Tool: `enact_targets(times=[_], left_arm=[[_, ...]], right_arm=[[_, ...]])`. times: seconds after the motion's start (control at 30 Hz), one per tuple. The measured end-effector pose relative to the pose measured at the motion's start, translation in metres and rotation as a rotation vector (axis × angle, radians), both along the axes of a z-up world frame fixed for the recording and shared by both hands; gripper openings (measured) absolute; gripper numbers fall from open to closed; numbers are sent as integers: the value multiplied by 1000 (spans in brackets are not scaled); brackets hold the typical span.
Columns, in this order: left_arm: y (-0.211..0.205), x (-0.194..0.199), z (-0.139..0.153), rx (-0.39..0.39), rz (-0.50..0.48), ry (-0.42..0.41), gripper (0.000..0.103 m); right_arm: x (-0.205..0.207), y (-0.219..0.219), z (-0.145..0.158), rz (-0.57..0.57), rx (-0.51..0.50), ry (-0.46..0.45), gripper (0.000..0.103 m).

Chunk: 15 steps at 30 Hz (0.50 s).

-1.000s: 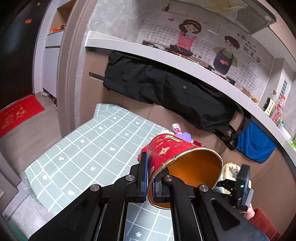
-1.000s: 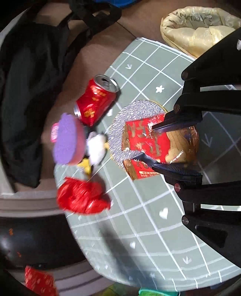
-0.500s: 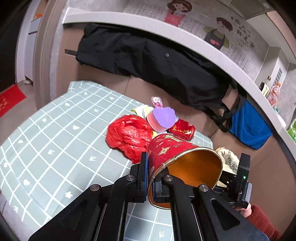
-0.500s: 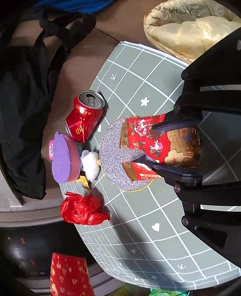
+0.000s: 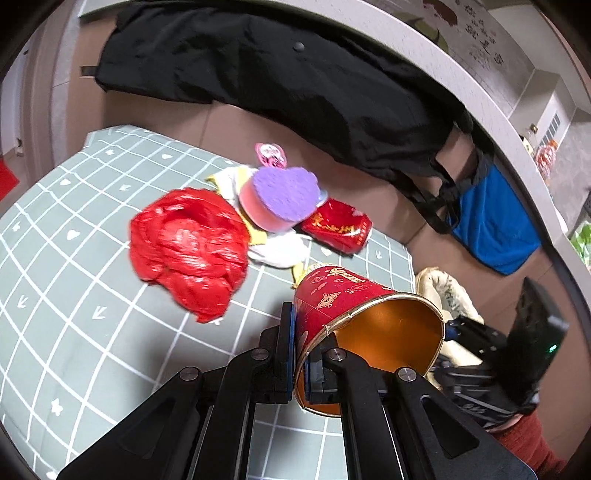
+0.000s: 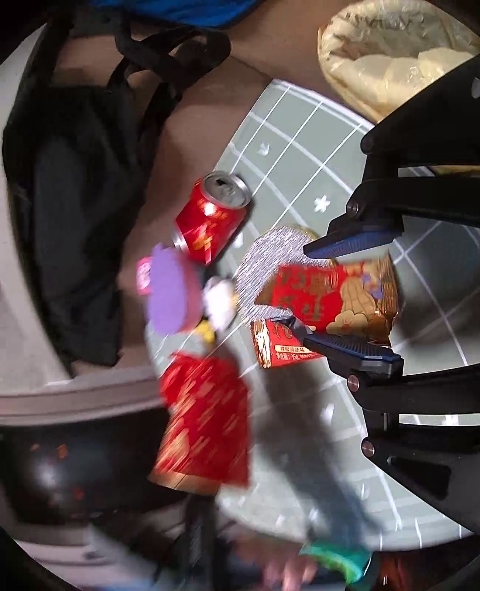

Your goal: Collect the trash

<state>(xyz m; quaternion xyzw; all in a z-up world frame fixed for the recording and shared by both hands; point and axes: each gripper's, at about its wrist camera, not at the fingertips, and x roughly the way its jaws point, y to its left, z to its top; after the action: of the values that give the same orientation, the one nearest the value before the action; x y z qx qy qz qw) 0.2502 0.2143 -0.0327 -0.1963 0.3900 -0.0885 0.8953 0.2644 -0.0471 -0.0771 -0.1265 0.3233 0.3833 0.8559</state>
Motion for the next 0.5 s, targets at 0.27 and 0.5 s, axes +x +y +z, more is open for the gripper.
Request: enact_targets(times=[0.27,0.5], left_arm=[[-24,12,-20,-38,-111,62,3],[-38,22,-33,16,-137,110,3]], right_arm=[[16,-11,-21,-49,-45,97,40],[16,-9,-35,-59,-60,94,40]])
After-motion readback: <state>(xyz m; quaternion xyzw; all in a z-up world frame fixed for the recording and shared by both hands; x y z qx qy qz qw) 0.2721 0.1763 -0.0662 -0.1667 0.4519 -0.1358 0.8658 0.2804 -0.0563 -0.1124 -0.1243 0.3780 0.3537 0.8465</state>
